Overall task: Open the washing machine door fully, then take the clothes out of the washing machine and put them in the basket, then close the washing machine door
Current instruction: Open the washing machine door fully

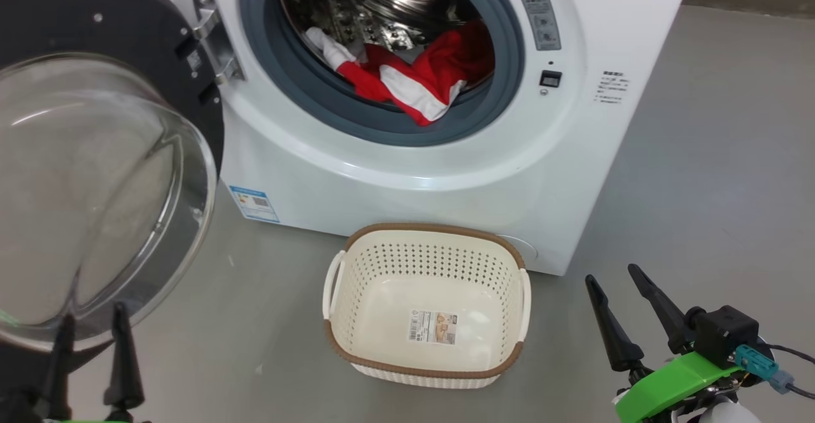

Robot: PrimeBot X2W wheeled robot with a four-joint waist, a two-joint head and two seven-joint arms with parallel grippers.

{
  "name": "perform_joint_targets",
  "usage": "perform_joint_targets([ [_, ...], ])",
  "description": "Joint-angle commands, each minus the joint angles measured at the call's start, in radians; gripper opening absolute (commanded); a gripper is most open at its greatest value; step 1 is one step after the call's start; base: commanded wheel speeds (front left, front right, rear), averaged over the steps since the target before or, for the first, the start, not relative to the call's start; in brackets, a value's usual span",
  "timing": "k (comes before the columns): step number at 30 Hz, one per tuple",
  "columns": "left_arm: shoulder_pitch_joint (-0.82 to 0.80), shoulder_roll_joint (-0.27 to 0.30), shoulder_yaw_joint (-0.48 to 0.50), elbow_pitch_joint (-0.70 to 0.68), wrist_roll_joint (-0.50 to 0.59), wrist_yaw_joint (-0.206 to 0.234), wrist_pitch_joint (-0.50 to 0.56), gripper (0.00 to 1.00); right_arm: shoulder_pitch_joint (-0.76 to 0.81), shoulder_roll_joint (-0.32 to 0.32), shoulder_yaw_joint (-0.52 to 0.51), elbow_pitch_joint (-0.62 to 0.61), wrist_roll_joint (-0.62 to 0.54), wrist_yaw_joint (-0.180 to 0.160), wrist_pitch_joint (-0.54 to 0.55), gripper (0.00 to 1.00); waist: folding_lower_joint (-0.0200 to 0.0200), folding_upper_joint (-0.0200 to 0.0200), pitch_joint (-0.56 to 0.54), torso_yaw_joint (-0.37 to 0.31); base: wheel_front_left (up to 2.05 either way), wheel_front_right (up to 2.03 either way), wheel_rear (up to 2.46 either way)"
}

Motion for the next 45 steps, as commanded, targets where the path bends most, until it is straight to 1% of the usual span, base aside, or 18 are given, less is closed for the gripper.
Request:
perform_joint_targets([
  [1, -0.003, 0.024, 0.017, -0.034, -0.006, -0.005, -0.005, 1.00, -0.002, -0.007, 0.010, -0.030, -0.004, 0.006, -0.014, 1.00, 0.0000, 0.0000, 0.003, -0.022, 0.00, 0.00, 0.00],
  [8, 0.026, 0.035, -0.054, -0.063, -0.019, -0.005, -0.005, 1.00, -0.001, -0.004, -0.009, -0.037, -0.006, 0.006, -0.014, 1.00, 0.0000, 0.0000, 0.002, -0.087, 0.00, 0.00, 0.00],
  [22, 0.068, 0.044, -0.147, -0.113, -0.048, -0.005, -0.005, 1.00, 0.017, 0.006, -0.030, -0.047, -0.002, 0.006, -0.014, 1.00, 0.0000, 0.0000, 0.010, -0.213, 0.00, 0.00, 0.00],
  [28, 0.076, 0.041, -0.166, -0.118, -0.054, -0.005, -0.005, 1.00, 0.017, 0.008, -0.043, -0.053, -0.003, 0.006, -0.014, 1.00, 0.0000, 0.0000, 0.019, -0.260, 0.00, 0.00, 0.00],
  [35, 0.073, 0.041, -0.186, -0.122, -0.057, -0.005, -0.005, 1.00, 0.022, 0.005, -0.063, -0.063, -0.002, 0.006, -0.014, 1.00, 0.0000, 0.0000, 0.023, -0.291, 0.00, 0.00, 0.00],
  [45, 0.079, 0.038, -0.182, -0.123, -0.054, -0.005, -0.005, 1.00, 0.041, 0.011, -0.086, -0.071, -0.005, 0.006, -0.014, 1.00, 0.0000, 0.0000, 0.014, -0.306, 0.00, 0.00, 0.00],
])
